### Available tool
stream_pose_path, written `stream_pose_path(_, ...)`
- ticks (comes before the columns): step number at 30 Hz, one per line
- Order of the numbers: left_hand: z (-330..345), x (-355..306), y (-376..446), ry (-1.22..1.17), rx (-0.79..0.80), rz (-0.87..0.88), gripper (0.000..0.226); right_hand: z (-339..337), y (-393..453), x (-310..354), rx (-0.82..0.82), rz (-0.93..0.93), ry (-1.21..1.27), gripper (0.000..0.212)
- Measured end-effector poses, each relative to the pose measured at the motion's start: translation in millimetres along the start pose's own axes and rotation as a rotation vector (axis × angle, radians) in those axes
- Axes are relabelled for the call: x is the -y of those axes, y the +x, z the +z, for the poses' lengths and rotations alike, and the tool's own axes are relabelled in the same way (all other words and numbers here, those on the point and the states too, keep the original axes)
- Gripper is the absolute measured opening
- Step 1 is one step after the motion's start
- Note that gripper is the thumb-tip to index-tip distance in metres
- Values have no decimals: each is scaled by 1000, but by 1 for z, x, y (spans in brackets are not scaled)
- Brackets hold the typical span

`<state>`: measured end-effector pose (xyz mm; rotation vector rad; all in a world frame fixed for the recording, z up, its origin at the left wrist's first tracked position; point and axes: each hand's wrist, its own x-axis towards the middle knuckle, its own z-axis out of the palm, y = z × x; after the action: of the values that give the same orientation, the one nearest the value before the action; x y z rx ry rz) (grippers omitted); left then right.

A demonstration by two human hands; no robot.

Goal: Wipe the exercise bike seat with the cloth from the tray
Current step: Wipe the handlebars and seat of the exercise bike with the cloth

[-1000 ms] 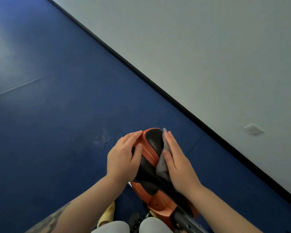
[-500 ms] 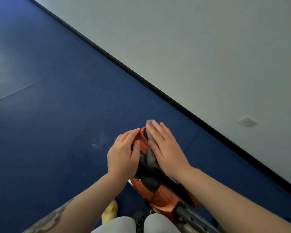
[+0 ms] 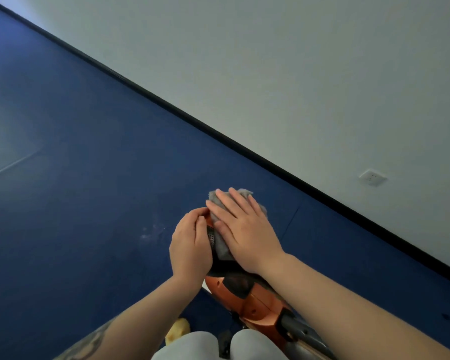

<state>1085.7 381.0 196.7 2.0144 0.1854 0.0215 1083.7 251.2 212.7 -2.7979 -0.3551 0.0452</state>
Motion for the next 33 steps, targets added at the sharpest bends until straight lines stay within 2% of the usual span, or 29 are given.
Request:
stream_pose_path(2,-1,1,-1,-27,4,-14,29,4,2,11,-30,28,-26,50)
stream_pose_path(6,-3,-1,-1,-56,35,-16,30,2,-26,0,9,-65,-34,46)
stream_pose_path(10,-2,-1,2,-56,29,-3,30,-3,-1,-11,-2,-87,-13,43)
stream_pose_path(13,-2,-1,2,-23,26,-12,29,2,34,-6,-39,-6,-17,39)
stream_pose_path(15,-2,-1,2,27,34,20,27,-3,48,-9,8,45,18,36)
stream_pose_path(18,-4,1,0,78,42,111,24,-10,44,-24,102,172,191,35)
stream_pose_path(20,-6,0,0,86,44,159,23,-11,33,-28,73,262,237,37)
stream_pose_path(26,-5,1,1,90,58,186,20,-13,64,-4,163,348,-32,44)
stream_pose_path(29,-4,2,0,89,64,164,17,-6,61,0,74,368,98,42)
stream_pose_path(33,-6,0,-1,111,75,168,16,-3,13,-17,-25,431,351,43)
